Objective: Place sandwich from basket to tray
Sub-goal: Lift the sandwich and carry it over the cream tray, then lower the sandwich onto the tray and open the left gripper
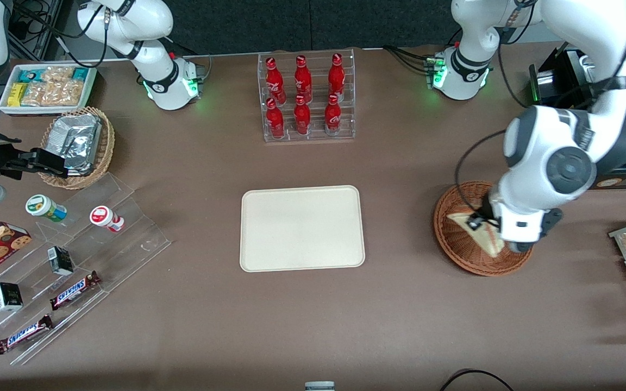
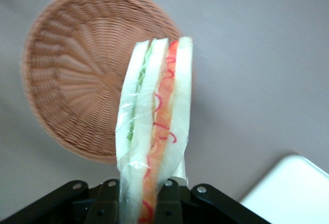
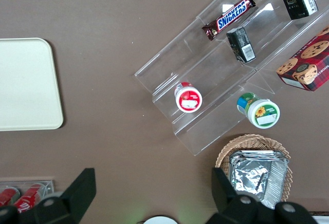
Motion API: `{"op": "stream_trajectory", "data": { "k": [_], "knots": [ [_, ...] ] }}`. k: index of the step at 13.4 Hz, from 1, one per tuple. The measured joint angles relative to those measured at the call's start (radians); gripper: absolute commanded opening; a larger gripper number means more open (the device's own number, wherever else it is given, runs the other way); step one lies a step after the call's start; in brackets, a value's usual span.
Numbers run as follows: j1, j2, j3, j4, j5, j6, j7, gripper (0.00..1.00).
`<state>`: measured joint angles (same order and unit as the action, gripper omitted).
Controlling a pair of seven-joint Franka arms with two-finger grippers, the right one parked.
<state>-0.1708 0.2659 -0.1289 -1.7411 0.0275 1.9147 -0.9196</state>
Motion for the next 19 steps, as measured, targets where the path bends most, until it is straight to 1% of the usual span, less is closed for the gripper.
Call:
{"op": "stream_trajectory", "data": {
  "k": [4,7,9,10,15,19],
  "knots": [
    [-0.174,0.029,-0.003,0.079,-0.014,-0.011,-0.011,0.06],
    [-0.277,0.103,-0.005,0.139,-0.026,-0.012,-0.008,0.06],
    [-0.334,0.164,-0.005,0.187,-0.027,-0.012,0.029,0.08],
    [-0.362,0.198,-0.006,0.219,-0.028,-0.012,0.058,0.10],
    [-0.476,0.376,-0.005,0.406,-0.029,0.006,0.116,0.10],
    [-0.546,0.467,-0.004,0.438,-0.028,0.099,0.119,0.10]
  ]
}}
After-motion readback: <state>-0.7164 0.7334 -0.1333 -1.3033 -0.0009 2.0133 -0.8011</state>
